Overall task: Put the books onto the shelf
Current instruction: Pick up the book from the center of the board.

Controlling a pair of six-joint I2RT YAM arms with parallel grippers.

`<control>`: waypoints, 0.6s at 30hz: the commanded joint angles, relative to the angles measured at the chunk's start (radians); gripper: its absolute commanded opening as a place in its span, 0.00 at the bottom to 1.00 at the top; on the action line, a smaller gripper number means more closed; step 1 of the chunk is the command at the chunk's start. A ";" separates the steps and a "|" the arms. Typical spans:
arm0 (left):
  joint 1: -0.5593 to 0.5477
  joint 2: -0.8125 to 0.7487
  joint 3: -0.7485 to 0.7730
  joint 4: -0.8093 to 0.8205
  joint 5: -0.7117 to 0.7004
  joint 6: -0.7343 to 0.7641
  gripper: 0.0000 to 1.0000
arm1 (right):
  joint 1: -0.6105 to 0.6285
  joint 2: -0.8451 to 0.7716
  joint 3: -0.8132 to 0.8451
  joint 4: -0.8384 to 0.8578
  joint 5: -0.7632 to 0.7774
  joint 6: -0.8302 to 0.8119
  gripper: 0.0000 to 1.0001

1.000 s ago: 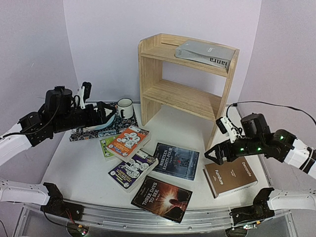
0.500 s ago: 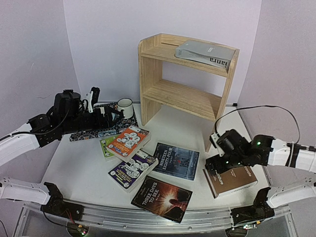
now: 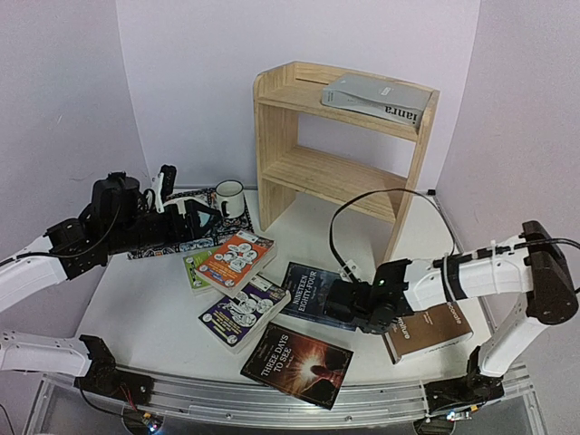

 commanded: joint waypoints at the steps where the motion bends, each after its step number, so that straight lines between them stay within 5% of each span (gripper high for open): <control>1: 0.002 -0.035 -0.001 0.047 -0.010 0.002 0.98 | 0.017 0.081 0.038 -0.109 0.100 0.060 0.74; 18: 0.002 -0.021 0.009 0.047 -0.023 0.026 0.98 | 0.015 0.389 0.171 -0.260 0.226 0.174 0.59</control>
